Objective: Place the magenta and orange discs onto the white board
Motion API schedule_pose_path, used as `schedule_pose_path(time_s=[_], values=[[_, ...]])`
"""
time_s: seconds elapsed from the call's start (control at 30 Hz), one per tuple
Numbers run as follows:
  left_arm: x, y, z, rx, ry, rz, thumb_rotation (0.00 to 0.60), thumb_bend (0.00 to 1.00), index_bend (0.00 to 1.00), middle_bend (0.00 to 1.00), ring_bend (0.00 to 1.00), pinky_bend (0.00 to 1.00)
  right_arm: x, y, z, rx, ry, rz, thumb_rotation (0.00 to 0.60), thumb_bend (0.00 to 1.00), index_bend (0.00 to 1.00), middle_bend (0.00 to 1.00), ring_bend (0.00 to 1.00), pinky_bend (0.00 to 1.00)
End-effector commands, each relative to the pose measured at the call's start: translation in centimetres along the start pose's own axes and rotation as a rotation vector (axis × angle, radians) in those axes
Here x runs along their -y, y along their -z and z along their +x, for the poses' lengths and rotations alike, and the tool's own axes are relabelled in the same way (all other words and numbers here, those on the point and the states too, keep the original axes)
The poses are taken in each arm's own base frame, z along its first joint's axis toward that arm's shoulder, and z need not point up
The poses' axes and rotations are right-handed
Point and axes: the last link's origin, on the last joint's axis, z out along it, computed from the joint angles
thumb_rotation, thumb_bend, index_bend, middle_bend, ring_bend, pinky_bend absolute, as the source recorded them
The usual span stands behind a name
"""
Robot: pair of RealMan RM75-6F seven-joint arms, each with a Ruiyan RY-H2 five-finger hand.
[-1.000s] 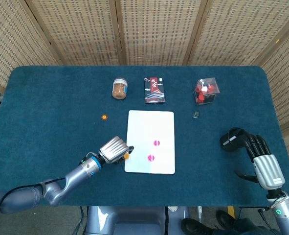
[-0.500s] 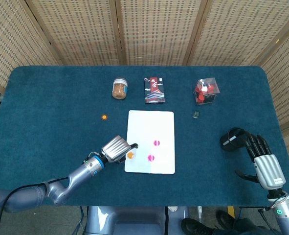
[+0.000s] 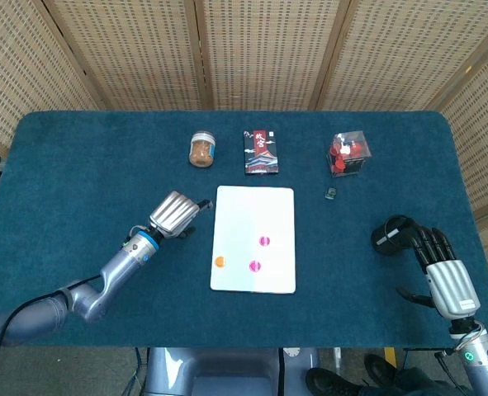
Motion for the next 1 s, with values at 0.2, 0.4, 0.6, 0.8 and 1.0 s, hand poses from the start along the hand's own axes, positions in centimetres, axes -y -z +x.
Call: schedule_pose_path(time_s=[0.2,0.4,0.6,0.8,1.0], values=[[5.8,-2.8,1.1,0.004,0.002,0.183,0.6,0.32,0.28,1.0,0.97,0.87,-0.3,-0.3,-0.3,0.012,0.006,-0.018,0.6,0.0,0.0,0.0,0.0,0.0],[7.4,-4.7,0.3,0.046,0.033,0.255,0.6,0.32,0.3,1.0,0.97,0.87,-0.5,-0.6,-0.6,0.024,0.015,-0.032,0.6,0.0,0.0,0.0,0.0,0.0],[7.4,-5.6,-1.3,0.098,0.03,0.271,0.6,0.32,0.36,1.0,0.97,0.87,-0.8,-0.9,-0.9,0.037,0.024,-0.051,0.6,0.0,0.0,0.0,0.0,0.0],[7.2,-5.8,-2.2,0.104,0.081,0.27,0.6,0.32,0.38,1.0,0.97,0.87,-1.0,-1.1,-1.1,0.044,0.026,-0.063,0.6,0.0,0.0,0.0,0.0,0.0],[7.7,-5.2,-2.3,0.089,0.09,0.243,0.6,0.32,0.39,1.0,0.97,0.87,-1.1,-1.1,-1.0,0.04,0.019,-0.065,0.6,0.0,0.0,0.0,0.0,0.0]])
